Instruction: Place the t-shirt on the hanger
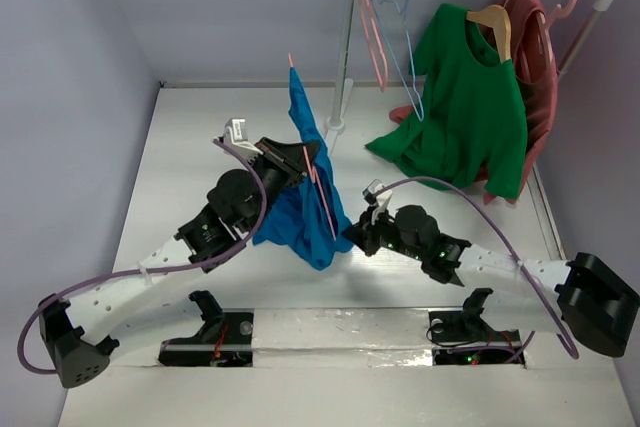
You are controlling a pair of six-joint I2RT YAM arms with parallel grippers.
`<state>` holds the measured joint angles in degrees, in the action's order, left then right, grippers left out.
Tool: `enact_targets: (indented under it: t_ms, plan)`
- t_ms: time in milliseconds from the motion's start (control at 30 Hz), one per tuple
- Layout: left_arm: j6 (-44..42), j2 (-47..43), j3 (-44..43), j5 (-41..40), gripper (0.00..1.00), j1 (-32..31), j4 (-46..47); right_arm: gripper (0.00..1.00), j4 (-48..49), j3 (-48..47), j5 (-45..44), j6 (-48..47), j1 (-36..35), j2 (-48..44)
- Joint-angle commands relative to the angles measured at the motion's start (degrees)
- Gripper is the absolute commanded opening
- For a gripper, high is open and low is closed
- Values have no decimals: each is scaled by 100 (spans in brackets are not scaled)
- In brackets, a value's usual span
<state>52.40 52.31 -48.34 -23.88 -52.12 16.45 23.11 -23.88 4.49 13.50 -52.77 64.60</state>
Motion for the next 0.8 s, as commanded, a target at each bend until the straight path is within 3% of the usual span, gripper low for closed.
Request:
enact_targets:
  t_ms: [0, 400, 667, 767]
  plan:
    - [-186, -178, -290, -142, 0, 114, 385, 0, 474, 23, 368, 424, 21, -297]
    - [-529, 480, -791, -213, 0, 378, 1343, 0, -262, 437, -414, 874, -646, -860]
    - [-573, 771, -598, -442, 0, 431, 1870, 0, -1088, 156, -625, 953, -980, -1222]
    - [-906, 964, -913, -591, 0, 483, 1889, 0, -1326, -37, -712, 1067, -1147, -1099]
